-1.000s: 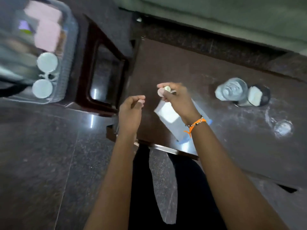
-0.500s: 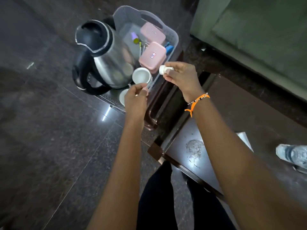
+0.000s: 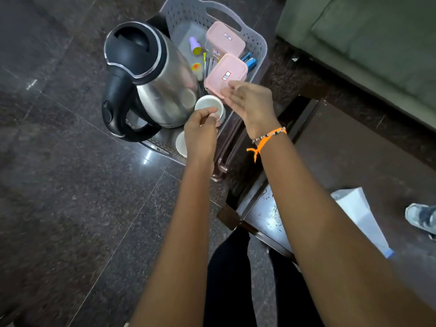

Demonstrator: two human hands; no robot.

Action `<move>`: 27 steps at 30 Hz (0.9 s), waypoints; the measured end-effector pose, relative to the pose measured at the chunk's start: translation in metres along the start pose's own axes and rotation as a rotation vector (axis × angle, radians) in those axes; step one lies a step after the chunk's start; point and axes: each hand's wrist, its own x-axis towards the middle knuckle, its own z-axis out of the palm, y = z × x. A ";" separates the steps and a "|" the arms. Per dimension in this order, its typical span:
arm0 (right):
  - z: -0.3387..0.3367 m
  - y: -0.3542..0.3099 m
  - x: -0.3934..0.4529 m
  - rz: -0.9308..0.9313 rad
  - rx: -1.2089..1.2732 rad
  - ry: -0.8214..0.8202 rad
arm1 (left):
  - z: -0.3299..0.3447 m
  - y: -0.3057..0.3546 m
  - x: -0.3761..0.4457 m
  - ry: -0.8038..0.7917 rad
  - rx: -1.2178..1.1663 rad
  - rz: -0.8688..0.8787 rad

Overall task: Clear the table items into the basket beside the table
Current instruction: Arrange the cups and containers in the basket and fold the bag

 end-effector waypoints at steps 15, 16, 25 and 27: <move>-0.229 0.045 -0.096 0.021 0.067 0.313 | 0.087 -0.087 -0.112 -0.341 0.261 -0.081; -0.249 0.049 -0.102 0.022 0.040 0.359 | 0.096 -0.095 -0.121 -0.383 0.297 -0.097; -0.410 0.117 -0.147 0.162 -0.063 0.914 | 0.161 -0.168 -0.190 -0.640 0.604 -0.258; -0.434 0.129 -0.152 0.249 0.001 0.948 | 0.170 -0.183 -0.202 -0.655 0.642 -0.264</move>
